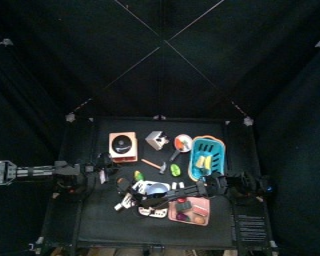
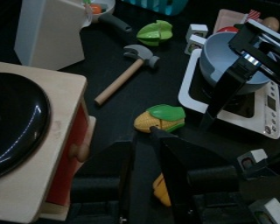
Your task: Grab apple
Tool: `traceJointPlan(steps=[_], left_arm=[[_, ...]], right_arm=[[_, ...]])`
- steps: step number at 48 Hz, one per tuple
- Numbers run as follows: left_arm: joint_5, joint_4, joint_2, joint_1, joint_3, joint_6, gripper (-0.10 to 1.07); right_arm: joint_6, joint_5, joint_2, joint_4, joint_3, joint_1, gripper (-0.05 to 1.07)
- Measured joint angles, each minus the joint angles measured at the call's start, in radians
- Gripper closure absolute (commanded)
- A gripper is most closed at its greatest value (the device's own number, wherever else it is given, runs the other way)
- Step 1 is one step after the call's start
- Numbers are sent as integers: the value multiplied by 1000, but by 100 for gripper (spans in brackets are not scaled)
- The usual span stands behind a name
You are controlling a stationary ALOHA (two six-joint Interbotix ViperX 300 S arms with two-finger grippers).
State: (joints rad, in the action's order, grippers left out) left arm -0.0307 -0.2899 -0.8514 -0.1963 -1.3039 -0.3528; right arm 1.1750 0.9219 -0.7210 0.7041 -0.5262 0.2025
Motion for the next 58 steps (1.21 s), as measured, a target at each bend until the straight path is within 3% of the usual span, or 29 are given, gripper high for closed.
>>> traceJointPlan(steps=[17,35,46,58], left_arm=[[0,2,0,18,0,-2,32],[0,3,-2,28,0,-2,32],[32,3,0,86,0,2,32],[78,3,0,120,0,2,32]], right_arm=[[2,48,0,43,-49,58,3],[0,393,-2,181,-95,169,3],[12,634,0,239,-92,219,3],[114,698,83,255,12,244,3]])
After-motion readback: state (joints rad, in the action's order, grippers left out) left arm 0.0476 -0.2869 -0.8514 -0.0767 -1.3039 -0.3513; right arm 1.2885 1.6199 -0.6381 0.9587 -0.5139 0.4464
